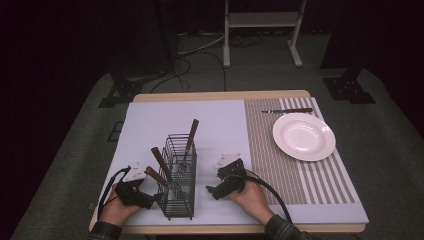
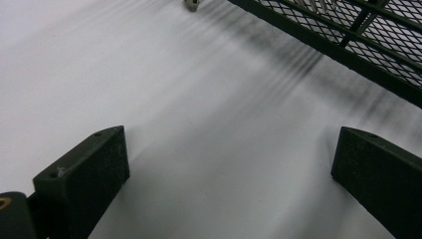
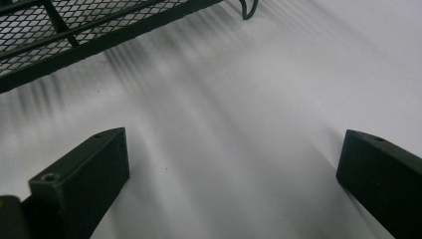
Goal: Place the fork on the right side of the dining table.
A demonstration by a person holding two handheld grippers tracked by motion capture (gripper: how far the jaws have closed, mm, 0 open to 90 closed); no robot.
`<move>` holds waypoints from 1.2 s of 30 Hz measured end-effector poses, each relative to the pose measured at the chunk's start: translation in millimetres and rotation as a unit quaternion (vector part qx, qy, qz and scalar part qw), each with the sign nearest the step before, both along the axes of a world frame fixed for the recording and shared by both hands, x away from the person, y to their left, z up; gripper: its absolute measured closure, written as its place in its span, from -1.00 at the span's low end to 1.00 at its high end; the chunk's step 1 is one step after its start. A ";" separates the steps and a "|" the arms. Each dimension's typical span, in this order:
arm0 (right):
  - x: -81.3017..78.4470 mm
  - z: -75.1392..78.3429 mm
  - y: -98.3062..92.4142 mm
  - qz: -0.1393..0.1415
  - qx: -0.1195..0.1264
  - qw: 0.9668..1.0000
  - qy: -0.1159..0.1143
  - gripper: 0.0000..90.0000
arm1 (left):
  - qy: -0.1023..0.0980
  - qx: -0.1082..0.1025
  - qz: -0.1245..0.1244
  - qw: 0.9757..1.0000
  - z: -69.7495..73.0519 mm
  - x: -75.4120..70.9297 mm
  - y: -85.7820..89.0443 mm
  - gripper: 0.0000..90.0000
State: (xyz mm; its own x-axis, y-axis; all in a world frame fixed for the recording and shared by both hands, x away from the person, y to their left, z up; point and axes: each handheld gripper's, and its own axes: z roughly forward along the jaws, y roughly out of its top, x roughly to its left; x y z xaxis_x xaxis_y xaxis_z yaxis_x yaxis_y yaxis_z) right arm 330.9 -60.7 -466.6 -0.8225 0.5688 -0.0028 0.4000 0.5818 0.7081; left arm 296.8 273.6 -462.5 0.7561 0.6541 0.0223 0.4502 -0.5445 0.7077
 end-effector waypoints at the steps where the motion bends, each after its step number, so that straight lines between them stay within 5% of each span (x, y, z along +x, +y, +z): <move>1: 0.1 0.0 0.0 0.000 0.000 1.000 0.000 -1.00 | 0.000 0.000 0.000 1.000 0.0 0.0 0.0 -1.00; 12: -0.9 0.5 -0.7 -0.004 0.002 1.000 0.001 -0.99 | -0.001 0.000 0.000 1.000 0.0 -0.2 0.0 -1.00; 20: 1.1 7.2 -6.8 -0.003 0.000 1.000 0.018 -0.79 | 0.001 0.000 0.000 1.000 0.0 0.2 0.0 -1.00; 36: 9.6 39.4 -17.4 -0.005 0.043 0.999 0.033 -0.70 | 0.001 0.000 0.001 1.000 0.0 -0.1 -0.1 -1.00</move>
State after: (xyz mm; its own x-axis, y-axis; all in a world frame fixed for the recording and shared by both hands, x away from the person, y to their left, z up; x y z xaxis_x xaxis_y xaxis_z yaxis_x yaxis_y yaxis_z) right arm 340.5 -78.1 -427.2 -0.8141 0.5721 0.0998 0.4521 0.5165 0.7272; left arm 296.7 273.6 -462.5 0.7553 0.6550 0.0211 0.4517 -0.5437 0.7074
